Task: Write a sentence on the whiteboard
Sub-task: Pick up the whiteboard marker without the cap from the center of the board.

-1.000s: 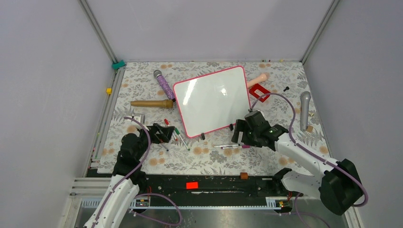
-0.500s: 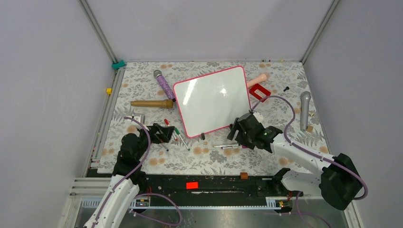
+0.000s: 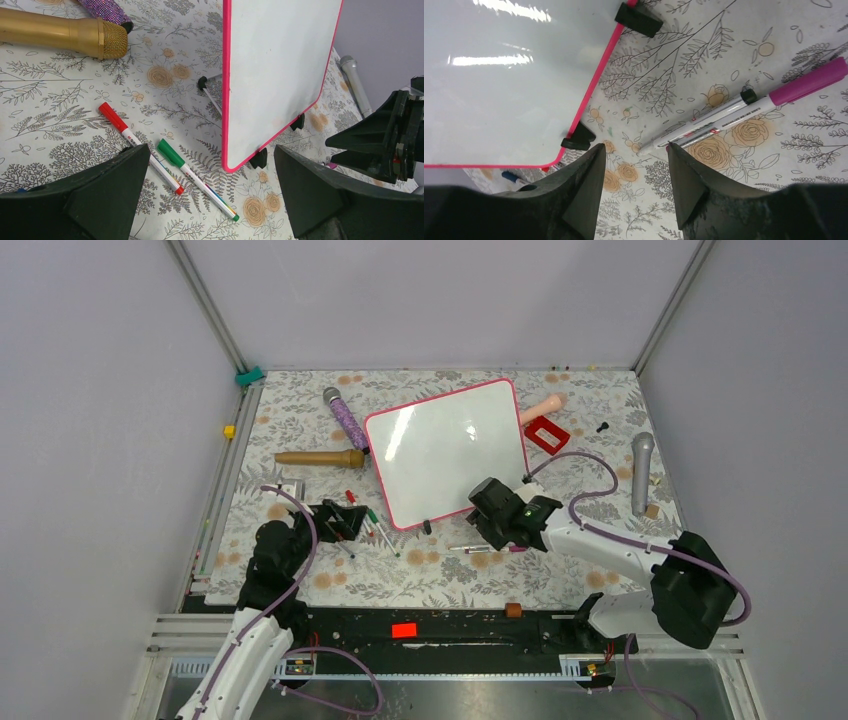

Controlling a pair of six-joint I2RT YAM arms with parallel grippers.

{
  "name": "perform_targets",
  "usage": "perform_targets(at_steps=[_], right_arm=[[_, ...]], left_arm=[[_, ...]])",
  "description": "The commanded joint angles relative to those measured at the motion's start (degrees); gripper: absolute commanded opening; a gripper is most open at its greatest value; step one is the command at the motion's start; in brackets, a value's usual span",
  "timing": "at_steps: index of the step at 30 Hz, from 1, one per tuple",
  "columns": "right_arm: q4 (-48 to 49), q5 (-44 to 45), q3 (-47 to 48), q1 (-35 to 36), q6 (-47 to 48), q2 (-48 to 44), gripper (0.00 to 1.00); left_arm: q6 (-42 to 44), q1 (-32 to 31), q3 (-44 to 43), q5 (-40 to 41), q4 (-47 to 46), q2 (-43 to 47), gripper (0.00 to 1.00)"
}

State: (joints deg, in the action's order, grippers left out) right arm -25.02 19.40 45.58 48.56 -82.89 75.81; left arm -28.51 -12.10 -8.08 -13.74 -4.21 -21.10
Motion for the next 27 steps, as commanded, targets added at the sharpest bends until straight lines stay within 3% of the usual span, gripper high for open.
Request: perform_targets(at_steps=[1, 27], right_arm=[[-4.1, 5.6, -0.1, 0.5, -9.6, 0.8, 0.56], [-1.8, 2.7, -3.7, 0.4, -14.2, 9.8, 0.55]], left_arm=[[-0.1, 0.1, -0.1, -0.4, -2.5, 0.2, 0.99], [-0.3, 0.1, -0.5, 0.7, -2.0, -0.8, 0.99]])
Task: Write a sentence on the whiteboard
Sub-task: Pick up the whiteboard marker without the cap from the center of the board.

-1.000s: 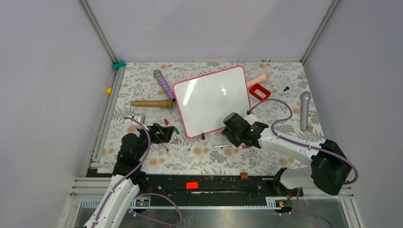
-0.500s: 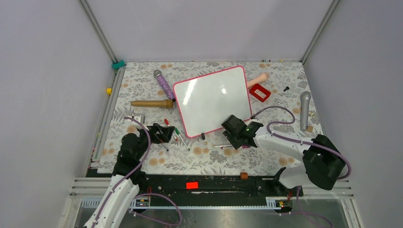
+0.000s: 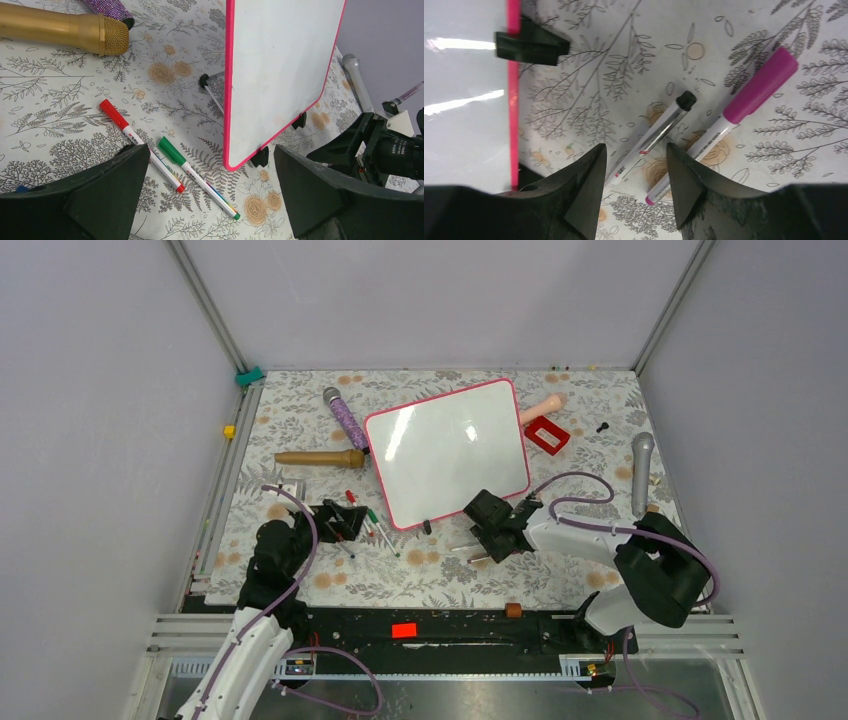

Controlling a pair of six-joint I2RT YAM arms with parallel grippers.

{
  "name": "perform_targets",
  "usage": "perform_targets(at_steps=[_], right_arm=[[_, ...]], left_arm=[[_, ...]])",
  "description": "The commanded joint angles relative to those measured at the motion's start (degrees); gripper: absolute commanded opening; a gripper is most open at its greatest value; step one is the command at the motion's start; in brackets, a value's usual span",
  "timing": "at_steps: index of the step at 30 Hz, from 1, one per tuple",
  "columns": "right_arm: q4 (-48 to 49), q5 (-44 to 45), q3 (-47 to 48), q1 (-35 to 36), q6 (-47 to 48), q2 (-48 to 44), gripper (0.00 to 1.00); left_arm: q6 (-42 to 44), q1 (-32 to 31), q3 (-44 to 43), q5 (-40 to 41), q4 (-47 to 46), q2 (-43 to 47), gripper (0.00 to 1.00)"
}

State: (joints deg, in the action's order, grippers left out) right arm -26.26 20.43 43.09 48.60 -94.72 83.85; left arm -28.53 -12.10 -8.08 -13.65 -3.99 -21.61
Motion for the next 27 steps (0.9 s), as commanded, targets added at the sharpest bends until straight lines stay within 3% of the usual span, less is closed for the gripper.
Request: perform_targets(at_steps=[1, 4, 10, 15, 19, 23, 27], right_arm=[[0.1, 1.7, -1.5, 0.4, -2.6, 2.3, 0.55], [0.8, 0.8, -2.3, 0.0, -3.7, 4.0, 0.51], [2.8, 0.1, -4.7, -1.1, -4.4, 3.5, 0.0], [-0.8, 4.4, -3.0, -1.3, -0.4, -3.9, 0.0], [-2.6, 7.7, -1.1, -1.2, 7.9, -11.7, 0.0], [13.3, 3.4, -4.0, -1.2, 27.3, -21.1, 0.0], [25.1, -4.8, -6.8, -1.3, 44.0, -28.0, 0.0]], left_arm=[[-0.3, 0.1, -0.5, 0.6, -2.2, -0.3, 0.99], [-0.3, 0.1, -0.5, 0.8, -2.2, -0.3, 0.99], [-0.2, 0.1, -0.6, 0.8, -2.3, -0.6, 0.99], [0.0, 0.1, -0.6, 0.4, -2.2, -0.3, 0.99], [0.4, 0.1, -0.4, -1.4, -2.4, 1.4, 0.99], [-0.5, 0.1, 0.6, -8.4, -5.3, 4.0, 0.97], [-7.6, -0.5, 1.1, -17.6, -13.0, 4.6, 0.94]])
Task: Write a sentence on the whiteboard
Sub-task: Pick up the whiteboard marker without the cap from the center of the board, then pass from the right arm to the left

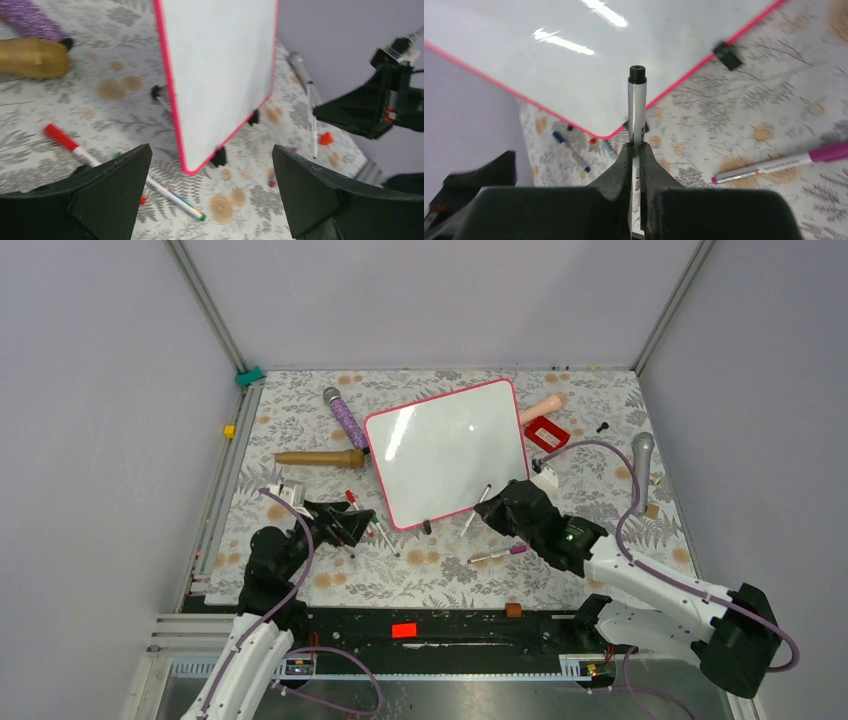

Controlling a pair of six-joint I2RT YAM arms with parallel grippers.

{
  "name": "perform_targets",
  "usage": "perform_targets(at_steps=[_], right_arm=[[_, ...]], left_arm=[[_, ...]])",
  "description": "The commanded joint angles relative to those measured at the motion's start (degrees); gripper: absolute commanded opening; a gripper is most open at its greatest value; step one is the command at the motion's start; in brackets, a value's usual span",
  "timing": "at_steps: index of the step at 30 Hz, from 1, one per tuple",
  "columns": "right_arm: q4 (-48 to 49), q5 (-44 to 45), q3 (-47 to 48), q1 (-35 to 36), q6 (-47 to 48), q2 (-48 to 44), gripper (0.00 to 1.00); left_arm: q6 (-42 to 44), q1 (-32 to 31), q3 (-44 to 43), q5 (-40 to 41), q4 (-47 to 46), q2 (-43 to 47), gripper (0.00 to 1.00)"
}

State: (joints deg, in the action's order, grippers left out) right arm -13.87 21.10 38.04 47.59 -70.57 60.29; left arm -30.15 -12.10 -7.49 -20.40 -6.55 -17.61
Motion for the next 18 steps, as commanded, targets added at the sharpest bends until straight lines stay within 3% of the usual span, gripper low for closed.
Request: perform_targets(at_steps=[1, 4, 8, 10, 13, 18], right_arm=[[14.2, -7.2, -1.6, -0.3, 22.3, -5.5, 0.0], [19.5, -13.4, -2.0, -0.2, 27.9, -7.6, 0.0], [25.6, -21.5, -2.2, -0.3, 30.8, -8.8, 0.0], [28.3, -25.7, -2.4, -0.3, 31.6, -8.9, 0.0], [31.8, -28.9, -2.7, -0.2, 30.9, -9.2, 0.0], [35.2, -32.0, -3.1, -0.2, 30.3, -9.3, 0.0]], left_arm=[[-8.5, -1.4, 0.2, -11.9, -13.1, -0.1, 0.92], [-14.3, -6.8, -2.2, -12.9, -20.7, -3.4, 0.88], [-13.1, -16.4, -9.2, -10.6, -21.4, -12.0, 0.83], [-13.4, -19.9, -12.4, -11.6, -22.4, -17.5, 0.73], [-15.6, -24.1, -15.1, -13.6, -27.2, -26.3, 0.64], [-17.8, -29.4, -16.4, -12.9, -33.1, -34.3, 0.57]])
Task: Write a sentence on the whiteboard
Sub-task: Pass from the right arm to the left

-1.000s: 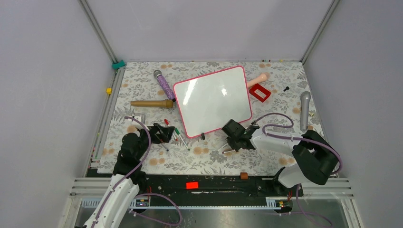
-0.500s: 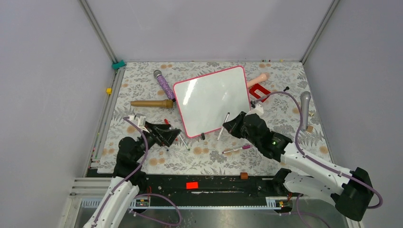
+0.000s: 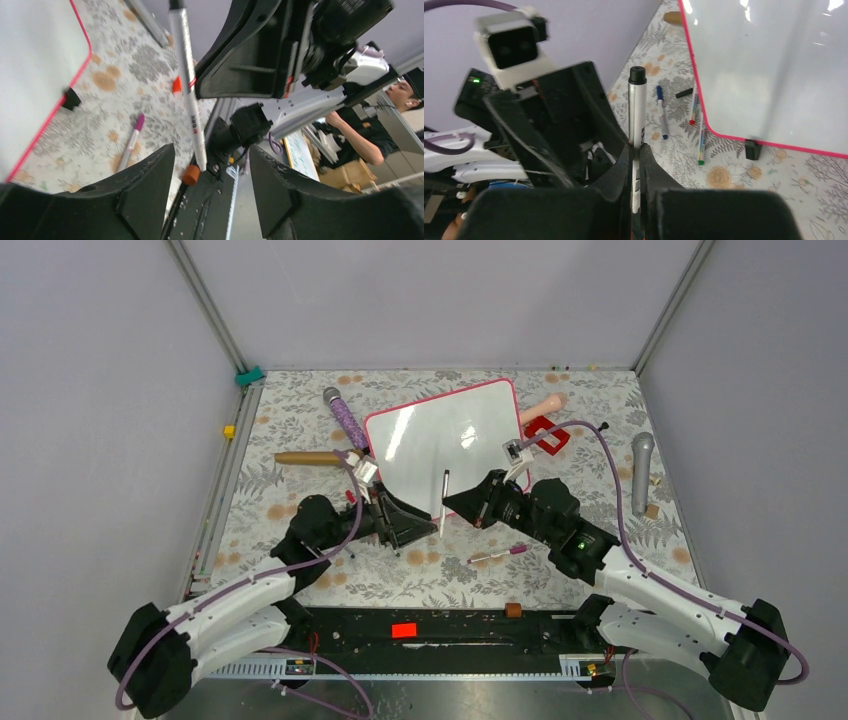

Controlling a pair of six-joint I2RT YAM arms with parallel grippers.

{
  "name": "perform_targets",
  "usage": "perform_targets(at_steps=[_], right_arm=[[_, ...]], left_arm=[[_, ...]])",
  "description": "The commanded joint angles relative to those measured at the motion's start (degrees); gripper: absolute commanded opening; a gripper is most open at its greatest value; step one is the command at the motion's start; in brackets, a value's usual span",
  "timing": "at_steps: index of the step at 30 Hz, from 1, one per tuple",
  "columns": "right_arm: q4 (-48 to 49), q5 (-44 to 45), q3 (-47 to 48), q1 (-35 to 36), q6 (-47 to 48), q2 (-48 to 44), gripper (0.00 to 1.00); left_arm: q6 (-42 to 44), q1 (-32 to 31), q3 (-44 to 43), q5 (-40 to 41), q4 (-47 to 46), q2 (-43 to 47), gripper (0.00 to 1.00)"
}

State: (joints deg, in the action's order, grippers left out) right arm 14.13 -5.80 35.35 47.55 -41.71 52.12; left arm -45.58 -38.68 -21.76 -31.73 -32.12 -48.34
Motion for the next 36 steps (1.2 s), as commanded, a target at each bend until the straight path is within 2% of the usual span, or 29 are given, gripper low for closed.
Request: perform_targets(at_steps=[1, 10, 14, 17, 19, 20, 22, 23, 24, 26, 28, 32, 36], right_arm=[[7.8, -5.5, -0.6, -0.2, 1.2, -1.2, 0.0], [9.9, -6.9, -1.5, -0.2, 0.0, -1.2, 0.0], [11.2, -7.5, -2.2, -0.2, -0.7, -1.1, 0.0], [11.4, -6.7, -2.5, -0.2, -0.9, -1.3, 0.0], [10.7, -6.8, -2.1, -0.2, -0.8, -1.4, 0.01], [8.6, -6.7, -1.6, -0.2, -0.7, -1.4, 0.14], [2.8, -6.3, 0.5, -0.3, 0.1, -2.1, 0.53], [-2.7, -6.1, 2.2, -0.3, 0.8, -2.4, 0.68], [-8.8, -7.0, 5.9, -0.4, 2.1, -2.7, 0.74], [-21.2, -10.1, 11.9, -0.7, 6.4, -3.0, 0.82], [-33.1, -12.0, 18.2, -1.3, 10.9, -2.8, 0.86], [-55.5, -14.7, 31.3, -2.9, 18.6, 0.4, 0.85], [-66.6, -20.1, 38.9, -3.4, 21.0, 4.6, 0.81]], left_arm=[[-2.3, -3.4, -2.7, -1.7, -7.5, -4.5, 0.57], [-0.6, -4.9, -4.4, -0.2, -5.6, -6.4, 0.47], [-0.4, -4.9, -5.4, -0.7, -5.1, -7.6, 0.27], [0.6, -4.9, -7.5, -0.6, -2.0, -8.7, 0.03], [2.7, -4.9, -9.2, -1.1, 1.7, -8.9, 0.0], [4.8, -4.9, -10.4, -1.6, 4.7, -8.8, 0.0], [10.6, -4.8, -13.4, -2.4, 13.4, -8.3, 0.0], [14.0, -4.8, -14.9, -2.9, 17.9, -8.0, 0.0], [16.8, -4.9, -15.9, -4.2, 20.6, -7.6, 0.0], [20.3, -4.9, -15.9, -7.1, 22.7, -7.1, 0.0], [22.0, -4.9, -15.7, -10.1, 22.9, -7.2, 0.0], [24.3, -6.9, -17.0, -15.0, 24.1, -9.0, 0.0], [27.8, -10.4, -19.4, -17.7, 27.5, -11.1, 0.0]])
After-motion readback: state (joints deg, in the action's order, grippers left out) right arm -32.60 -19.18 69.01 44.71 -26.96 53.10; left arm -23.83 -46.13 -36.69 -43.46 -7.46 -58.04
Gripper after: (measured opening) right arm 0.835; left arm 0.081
